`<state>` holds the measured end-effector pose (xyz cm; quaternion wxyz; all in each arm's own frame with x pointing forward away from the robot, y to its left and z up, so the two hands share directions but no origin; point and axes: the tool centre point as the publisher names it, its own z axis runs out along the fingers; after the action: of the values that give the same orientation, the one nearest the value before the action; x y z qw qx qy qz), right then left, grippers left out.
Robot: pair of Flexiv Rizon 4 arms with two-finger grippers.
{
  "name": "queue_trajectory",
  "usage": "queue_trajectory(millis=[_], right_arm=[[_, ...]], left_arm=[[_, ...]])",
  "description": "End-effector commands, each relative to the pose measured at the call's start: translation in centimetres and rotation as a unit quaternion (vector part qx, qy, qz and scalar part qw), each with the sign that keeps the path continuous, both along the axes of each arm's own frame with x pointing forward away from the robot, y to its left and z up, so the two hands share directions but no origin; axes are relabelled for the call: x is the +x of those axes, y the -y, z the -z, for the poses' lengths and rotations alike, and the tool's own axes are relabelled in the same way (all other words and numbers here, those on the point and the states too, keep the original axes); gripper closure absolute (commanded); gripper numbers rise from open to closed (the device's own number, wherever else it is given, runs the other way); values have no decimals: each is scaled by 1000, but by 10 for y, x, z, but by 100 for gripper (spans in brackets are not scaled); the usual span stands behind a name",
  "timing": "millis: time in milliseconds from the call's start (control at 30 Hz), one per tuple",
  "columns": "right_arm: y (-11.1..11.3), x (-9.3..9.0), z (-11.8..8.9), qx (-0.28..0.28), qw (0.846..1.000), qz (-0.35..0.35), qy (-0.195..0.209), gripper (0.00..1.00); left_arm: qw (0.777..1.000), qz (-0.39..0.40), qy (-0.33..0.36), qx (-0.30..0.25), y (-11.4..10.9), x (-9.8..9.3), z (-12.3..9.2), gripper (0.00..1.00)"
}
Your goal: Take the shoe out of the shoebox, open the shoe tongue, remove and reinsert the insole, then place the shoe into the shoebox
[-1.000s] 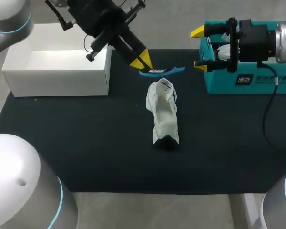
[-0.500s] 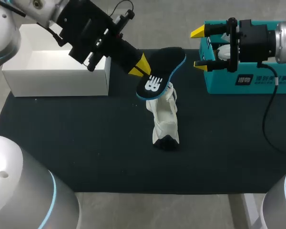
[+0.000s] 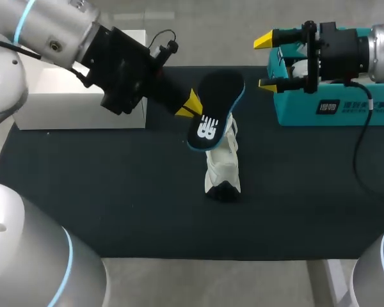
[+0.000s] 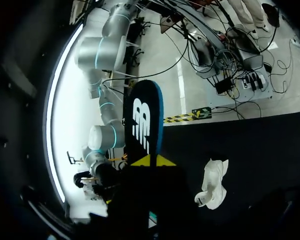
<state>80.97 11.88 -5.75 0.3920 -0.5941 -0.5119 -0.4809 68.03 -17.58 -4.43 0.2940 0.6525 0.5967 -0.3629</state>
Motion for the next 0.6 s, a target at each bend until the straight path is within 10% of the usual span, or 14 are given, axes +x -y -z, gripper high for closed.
queue_trajectory(millis=[33, 467, 600], right_arm=[[-15, 7, -6, 1, 1000, -8, 3, 0], [-37, 3, 3, 13, 999, -30, -1, 0], [-38, 1, 3, 12, 999, -30, -4, 21]], left_arm=[[1000, -4, 14, -3, 9, 14, 11, 100], [997, -51, 61, -12, 30, 55, 27, 100], [997, -56, 60, -11, 32, 60, 28, 100]])
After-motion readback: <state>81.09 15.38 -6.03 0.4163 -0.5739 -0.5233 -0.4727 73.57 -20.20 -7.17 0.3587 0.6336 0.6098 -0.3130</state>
